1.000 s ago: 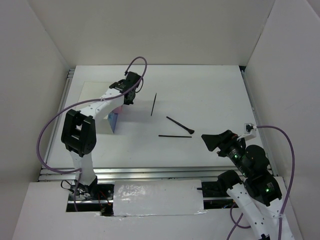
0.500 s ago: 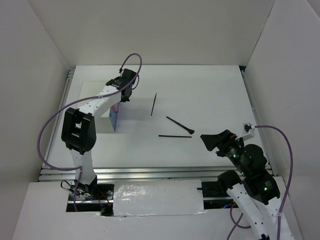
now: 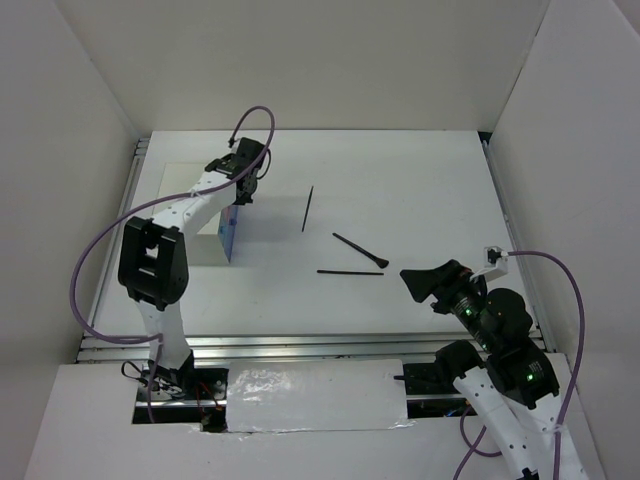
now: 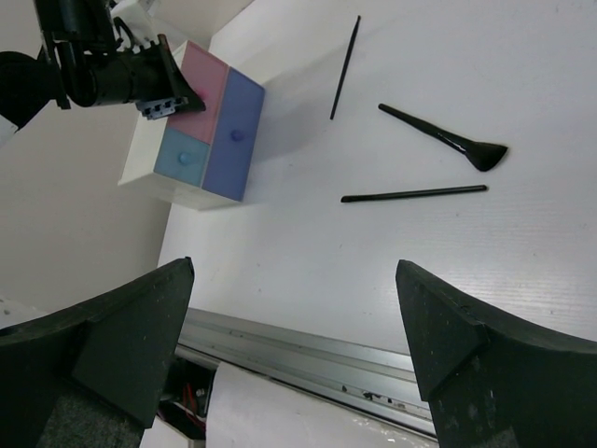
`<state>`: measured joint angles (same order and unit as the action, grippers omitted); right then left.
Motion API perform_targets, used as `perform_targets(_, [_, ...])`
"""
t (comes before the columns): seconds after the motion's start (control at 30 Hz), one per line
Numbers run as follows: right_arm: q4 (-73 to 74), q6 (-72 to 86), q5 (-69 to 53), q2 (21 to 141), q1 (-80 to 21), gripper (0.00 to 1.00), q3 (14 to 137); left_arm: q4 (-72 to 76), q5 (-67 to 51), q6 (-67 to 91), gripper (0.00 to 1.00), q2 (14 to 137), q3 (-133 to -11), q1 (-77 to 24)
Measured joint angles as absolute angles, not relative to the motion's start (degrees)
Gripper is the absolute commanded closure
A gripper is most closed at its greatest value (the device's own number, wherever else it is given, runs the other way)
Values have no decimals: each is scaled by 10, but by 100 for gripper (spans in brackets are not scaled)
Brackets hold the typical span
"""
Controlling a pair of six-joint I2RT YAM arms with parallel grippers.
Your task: Organize the makeup
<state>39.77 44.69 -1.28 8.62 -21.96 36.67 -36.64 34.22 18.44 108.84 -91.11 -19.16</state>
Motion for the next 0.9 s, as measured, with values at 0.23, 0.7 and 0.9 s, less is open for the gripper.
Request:
perform_targets(0.23, [398,448,-13,81,-220,0,360,-377,307,183,65,1062,-911,-190])
perform_targets(0.7, [96,501,-117,259,-220,0,228,-380,156,200,8,829,-911,-201])
perform_targets(0.9, [-109,527,-138,609,-292,0,299,-385,206,212,1,691,-846,-196])
